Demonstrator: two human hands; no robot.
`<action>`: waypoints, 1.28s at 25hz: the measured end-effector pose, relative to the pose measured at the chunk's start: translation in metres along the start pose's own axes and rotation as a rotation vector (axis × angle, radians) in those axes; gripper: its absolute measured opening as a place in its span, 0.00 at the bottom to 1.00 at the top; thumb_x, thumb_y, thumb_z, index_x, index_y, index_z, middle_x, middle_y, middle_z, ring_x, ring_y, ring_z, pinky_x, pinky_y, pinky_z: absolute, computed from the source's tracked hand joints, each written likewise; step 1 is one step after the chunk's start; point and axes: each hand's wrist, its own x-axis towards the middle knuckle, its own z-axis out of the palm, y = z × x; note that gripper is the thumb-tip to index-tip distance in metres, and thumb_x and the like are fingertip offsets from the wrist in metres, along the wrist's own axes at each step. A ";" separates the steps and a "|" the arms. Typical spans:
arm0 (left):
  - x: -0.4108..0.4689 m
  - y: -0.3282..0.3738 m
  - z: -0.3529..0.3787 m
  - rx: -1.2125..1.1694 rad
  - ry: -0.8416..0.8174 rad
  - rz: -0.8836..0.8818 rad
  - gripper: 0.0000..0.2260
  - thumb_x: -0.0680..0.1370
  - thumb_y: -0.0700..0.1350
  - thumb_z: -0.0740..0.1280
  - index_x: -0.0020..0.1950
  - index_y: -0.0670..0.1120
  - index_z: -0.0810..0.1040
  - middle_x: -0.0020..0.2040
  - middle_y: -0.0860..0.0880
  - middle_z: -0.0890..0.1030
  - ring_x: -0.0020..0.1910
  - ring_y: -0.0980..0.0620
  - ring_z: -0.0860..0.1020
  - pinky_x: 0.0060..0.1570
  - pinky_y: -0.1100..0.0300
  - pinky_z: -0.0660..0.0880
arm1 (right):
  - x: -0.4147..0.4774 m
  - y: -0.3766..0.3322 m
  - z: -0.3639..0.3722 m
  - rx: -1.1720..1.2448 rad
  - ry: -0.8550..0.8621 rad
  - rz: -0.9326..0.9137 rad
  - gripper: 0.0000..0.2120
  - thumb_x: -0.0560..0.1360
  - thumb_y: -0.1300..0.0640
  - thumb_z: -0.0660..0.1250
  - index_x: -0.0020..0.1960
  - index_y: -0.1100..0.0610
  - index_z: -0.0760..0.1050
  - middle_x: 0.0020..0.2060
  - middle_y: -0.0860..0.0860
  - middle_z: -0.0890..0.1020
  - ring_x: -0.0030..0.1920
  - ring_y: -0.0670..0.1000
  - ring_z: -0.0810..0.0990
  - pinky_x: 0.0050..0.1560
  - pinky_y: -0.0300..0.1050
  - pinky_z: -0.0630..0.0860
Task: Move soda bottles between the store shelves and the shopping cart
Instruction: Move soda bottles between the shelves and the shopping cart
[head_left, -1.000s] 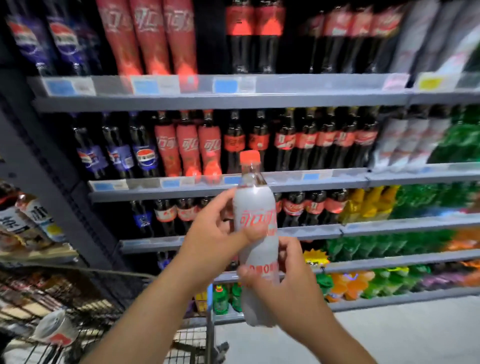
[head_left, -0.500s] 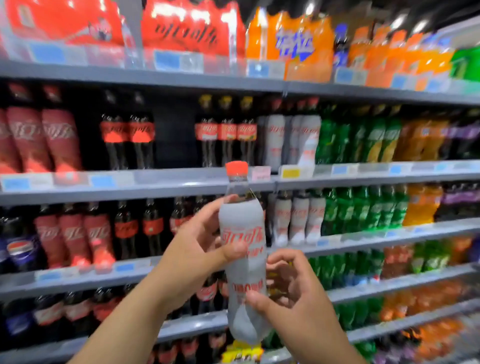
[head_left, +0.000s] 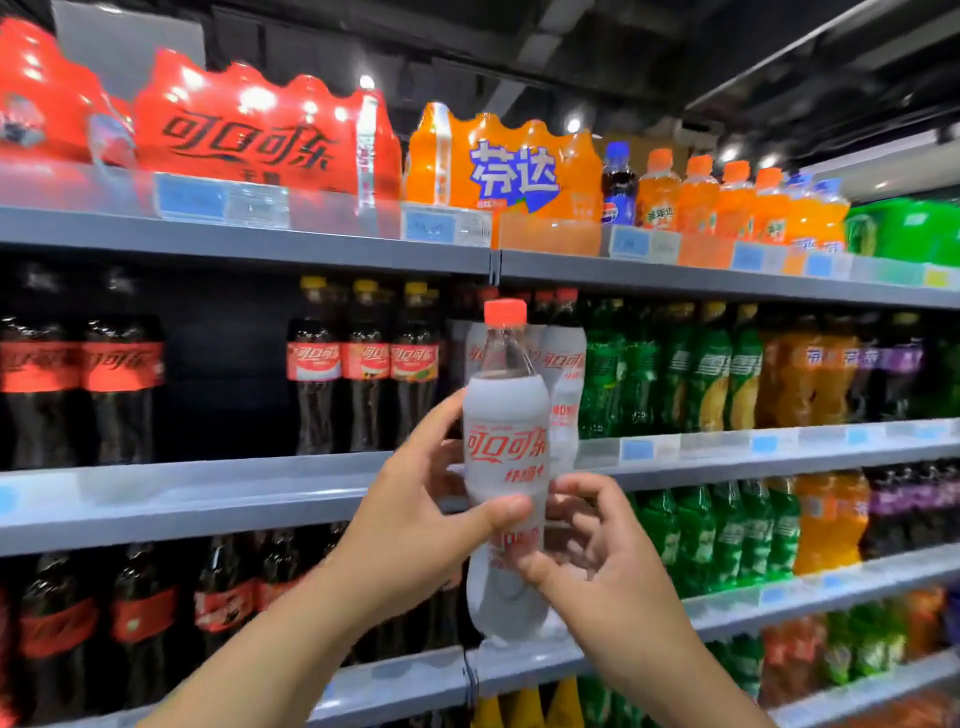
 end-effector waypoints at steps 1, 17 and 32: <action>0.016 -0.008 -0.003 -0.003 0.021 0.018 0.37 0.70 0.54 0.78 0.74 0.69 0.64 0.61 0.58 0.83 0.60 0.55 0.82 0.56 0.55 0.81 | 0.018 0.002 -0.003 -0.011 -0.014 -0.019 0.23 0.74 0.64 0.76 0.49 0.35 0.75 0.52 0.41 0.85 0.54 0.43 0.85 0.49 0.36 0.81; 0.148 -0.102 -0.001 0.142 0.226 0.117 0.44 0.72 0.31 0.75 0.76 0.67 0.62 0.60 0.57 0.82 0.62 0.55 0.80 0.50 0.63 0.80 | 0.199 0.059 -0.105 -0.439 0.343 -0.120 0.26 0.73 0.52 0.77 0.63 0.43 0.67 0.58 0.40 0.75 0.62 0.44 0.74 0.63 0.46 0.76; 0.151 -0.126 0.030 0.480 0.306 -0.143 0.13 0.73 0.62 0.72 0.54 0.62 0.75 0.51 0.58 0.82 0.50 0.65 0.81 0.46 0.68 0.79 | 0.242 0.091 -0.124 -0.436 -0.085 0.012 0.36 0.66 0.41 0.80 0.69 0.48 0.70 0.57 0.43 0.83 0.55 0.45 0.83 0.56 0.49 0.82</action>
